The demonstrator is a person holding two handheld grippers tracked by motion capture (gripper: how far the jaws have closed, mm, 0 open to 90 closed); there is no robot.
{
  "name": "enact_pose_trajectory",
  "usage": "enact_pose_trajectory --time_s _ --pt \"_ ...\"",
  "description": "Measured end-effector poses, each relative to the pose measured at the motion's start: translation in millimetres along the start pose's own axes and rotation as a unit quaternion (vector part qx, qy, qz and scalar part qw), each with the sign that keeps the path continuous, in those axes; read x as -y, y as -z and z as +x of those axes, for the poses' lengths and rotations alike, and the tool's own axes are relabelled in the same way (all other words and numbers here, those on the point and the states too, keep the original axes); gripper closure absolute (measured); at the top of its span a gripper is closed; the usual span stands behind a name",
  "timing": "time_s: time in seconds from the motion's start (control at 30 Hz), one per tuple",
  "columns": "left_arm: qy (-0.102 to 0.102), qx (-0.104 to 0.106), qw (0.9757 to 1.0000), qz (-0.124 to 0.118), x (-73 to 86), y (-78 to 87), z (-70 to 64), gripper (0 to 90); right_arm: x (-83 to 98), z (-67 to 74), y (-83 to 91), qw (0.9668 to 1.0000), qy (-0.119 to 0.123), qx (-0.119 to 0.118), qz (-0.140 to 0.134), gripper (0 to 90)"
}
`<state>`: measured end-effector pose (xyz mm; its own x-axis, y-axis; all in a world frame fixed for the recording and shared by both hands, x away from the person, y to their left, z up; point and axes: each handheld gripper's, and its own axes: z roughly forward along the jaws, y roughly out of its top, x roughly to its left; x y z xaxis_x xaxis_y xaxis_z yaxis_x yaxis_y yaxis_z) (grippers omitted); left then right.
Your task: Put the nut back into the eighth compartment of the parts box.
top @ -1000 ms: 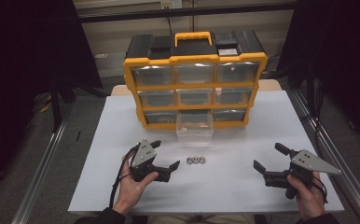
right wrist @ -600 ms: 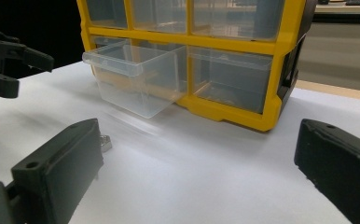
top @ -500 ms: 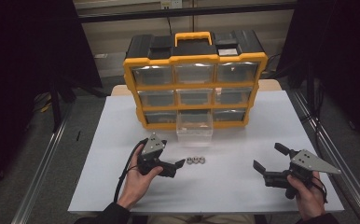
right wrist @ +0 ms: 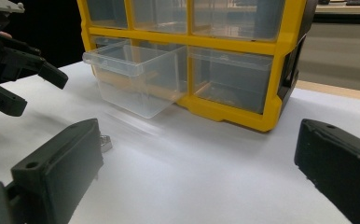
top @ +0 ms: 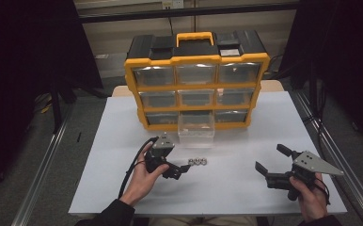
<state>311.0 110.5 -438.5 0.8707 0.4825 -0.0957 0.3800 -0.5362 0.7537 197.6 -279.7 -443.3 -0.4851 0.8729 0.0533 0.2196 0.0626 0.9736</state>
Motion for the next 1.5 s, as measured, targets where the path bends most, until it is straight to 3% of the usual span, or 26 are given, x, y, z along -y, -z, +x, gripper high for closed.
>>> enact_pose_trajectory --time_s 0.27,0.3,0.4,0.47,0.6,0.63,0.67,0.7,0.73,0.8,0.83,0.87,0.9,0.97,1.03,1.13,1.2,1.23,1.27,1.37,1.47,1.5 --pt "-0.006 0.03 0.9988 0.038 -4.7 -9.8 -1.7 3.9 0.1 0.0 -0.2 1.0 -0.001 -0.002 0.001 0.9" --pt "-0.013 0.03 0.9979 0.056 -6.4 -11.1 -1.6 4.0 0.1 0.1 -0.2 1.0 0.0 -0.003 0.001 0.9" --pt "-0.016 0.029 0.9971 0.068 -7.2 -13.1 -1.6 4.0 0.1 0.2 -0.2 1.0 0.0 -0.003 0.002 0.9" --pt "-0.038 0.034 0.9944 0.092 -9.1 -13.4 0.6 4.3 0.1 0.1 -0.3 1.0 0.0 -0.003 0.001 0.9" --pt "-0.039 0.048 0.9935 0.095 -12.0 -14.5 0.2 4.3 0.2 0.0 -0.3 1.0 0.001 -0.003 0.001 0.9" --pt "-0.05 0.044 0.9924 0.104 -13.1 -14.4 1.4 4.3 0.1 0.1 -0.2 1.0 0.0 -0.003 0.001 0.8" --pt "-0.041 0.048 0.9931 0.099 -13.2 -15.4 1.5 4.4 0.1 0.1 -0.1 1.0 -0.001 -0.001 0.002 0.8" --pt "-0.048 0.052 0.9913 0.111 -14.2 -15.3 3.6 4.4 0.1 0.0 -0.2 1.0 0.0 -0.001 0.002 0.8" --pt "-0.033 0.048 0.9924 0.109 -14.5 -16.9 2.1 4.6 0.1 0.0 -0.2 1.0 0.0 -0.002 0.002 0.8" --pt "-0.041 0.05 0.9906 0.121 -16.8 -18.0 4.8 4.6 0.1 0.3 -0.5 1.0 0.0 -0.003 0.002 0.8" --pt "-0.033 0.049 0.9914 0.117 -17.5 -18.4 4.3 4.6 0.1 0.1 -0.4 1.0 0.001 -0.004 0.003 0.8" --pt "-0.042 0.051 0.9901 0.124 -18.6 -18.8 5.4 4.9 0.1 0.4 -0.5 1.0 -0.001 -0.006 0.004 0.8" --pt "-0.038 0.042 0.9907 0.124 -20.6 -20.9 3.9 5.2 0.1 0.5 -0.5 1.0 0.0 -0.006 0.005 0.8" --pt "-0.04 0.046 0.9902 0.126 -22.1 -21.9 4.2 5.3 0.0 0.5 -0.9 1.0 0.0 -0.006 0.004 0.8" --pt "-0.052 0.05 0.9865 0.148 -27.3 -24.2 5.7 5.9 0.1 0.7 -1.3 1.0 0.0 -0.005 0.003 0.8" --pt "-0.055 0.052 0.9848 0.156 -30.7 -25.7 5.8 7.4 0.1 0.5 -0.6 1.0 0.001 -0.007 0.005 0.8" --pt "-0.047 0.059 0.9843 0.159 -32.6 -28.2 5.0 9.7 0.1 0.5 -0.8 1.0 0.0 -0.006 0.005 0.8" --pt "-0.054 0.062 0.982 0.17 -34.1 -28.9 6.1 10.0 0.1 0.7 -0.9 1.0 0.0 -0.006 0.004 0.8" --pt "-0.044 0.065 0.9831 0.166 -34.7 -32.2 5.6 10.0 0.0 0.8 -0.9 1.0 0.0 -0.006 0.004 0.8" --pt "-0.041 0.067 0.9822 0.171 -34.8 -34.9 6.3 10.3 0.1 0.7 -0.7 1.0 0.0 -0.007 0.005 0.8" --pt "-0.048 0.067 0.9779 0.192 -36.1 -38.4 9.5 12.6 0.1 0.6 -0.5 1.0 0.001 -0.007 0.005 0.8" --pt "-0.048 0.067 0.9779 0.192 -36.1 -38.4 9.5 13.1 0.1 0.8 -0.5 1.0 0.001 -0.007 0.005 0.8"
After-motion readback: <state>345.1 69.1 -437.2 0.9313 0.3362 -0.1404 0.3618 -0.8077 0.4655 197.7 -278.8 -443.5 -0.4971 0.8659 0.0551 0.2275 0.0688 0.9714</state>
